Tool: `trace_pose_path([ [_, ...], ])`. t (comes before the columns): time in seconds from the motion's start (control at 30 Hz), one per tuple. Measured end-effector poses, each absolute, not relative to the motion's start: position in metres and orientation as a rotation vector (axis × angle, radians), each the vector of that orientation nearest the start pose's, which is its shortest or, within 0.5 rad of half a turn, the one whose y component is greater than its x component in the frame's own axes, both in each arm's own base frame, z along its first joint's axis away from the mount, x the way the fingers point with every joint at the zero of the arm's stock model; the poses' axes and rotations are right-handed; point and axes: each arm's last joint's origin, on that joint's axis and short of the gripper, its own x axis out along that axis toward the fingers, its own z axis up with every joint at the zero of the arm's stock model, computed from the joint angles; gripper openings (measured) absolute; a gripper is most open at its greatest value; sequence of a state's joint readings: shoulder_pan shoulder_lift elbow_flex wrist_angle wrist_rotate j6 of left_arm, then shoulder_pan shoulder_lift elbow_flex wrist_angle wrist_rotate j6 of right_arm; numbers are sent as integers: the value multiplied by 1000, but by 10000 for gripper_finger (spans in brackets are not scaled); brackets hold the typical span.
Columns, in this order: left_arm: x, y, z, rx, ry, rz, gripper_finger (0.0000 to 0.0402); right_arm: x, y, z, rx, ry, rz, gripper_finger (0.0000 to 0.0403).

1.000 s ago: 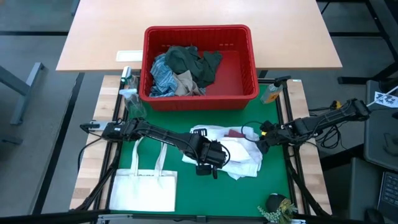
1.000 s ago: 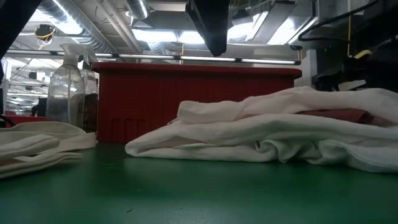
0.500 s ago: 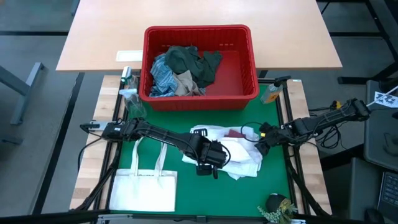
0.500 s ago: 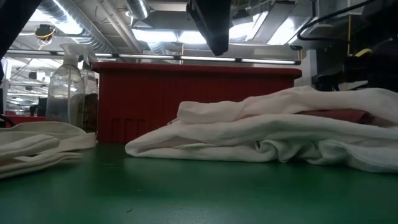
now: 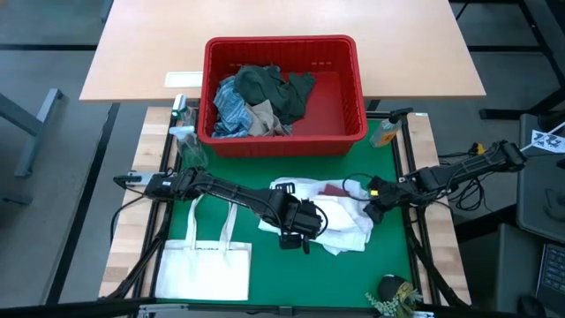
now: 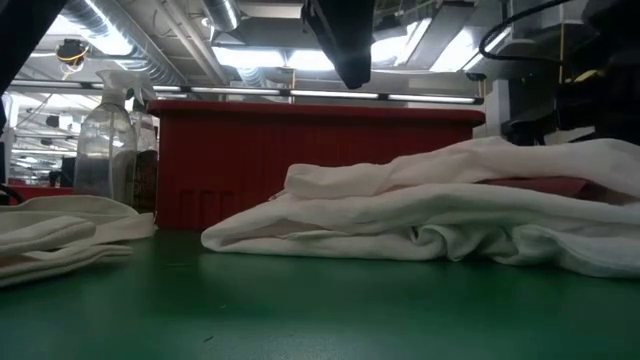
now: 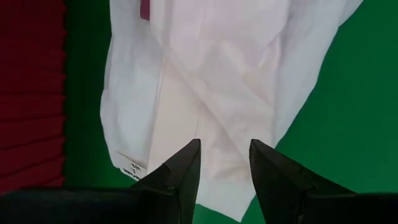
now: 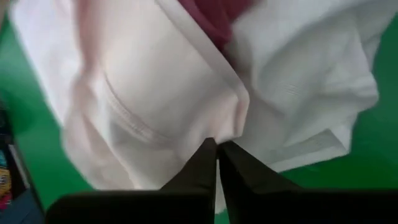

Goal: Fold Laundry from Bin
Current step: Fold the white underwear

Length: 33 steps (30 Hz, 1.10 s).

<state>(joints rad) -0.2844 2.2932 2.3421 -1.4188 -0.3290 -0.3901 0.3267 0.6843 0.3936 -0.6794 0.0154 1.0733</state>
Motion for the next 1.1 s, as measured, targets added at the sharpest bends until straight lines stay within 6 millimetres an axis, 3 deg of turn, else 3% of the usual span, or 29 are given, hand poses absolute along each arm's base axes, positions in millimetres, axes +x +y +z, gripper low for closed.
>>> trace_pose_path([
  [0.33,439,-120,280,82,1264,286,132,122,40,217,855,849,-194,6],
  [0.63,438,-119,280,67,1274,306,132,142,46,237,935,626,-58,4],
  [0.77,436,-119,280,75,1291,308,132,155,51,242,951,551,-14,3],
  [1.1,435,-119,279,81,1302,310,132,197,63,225,868,489,-30,2],
])
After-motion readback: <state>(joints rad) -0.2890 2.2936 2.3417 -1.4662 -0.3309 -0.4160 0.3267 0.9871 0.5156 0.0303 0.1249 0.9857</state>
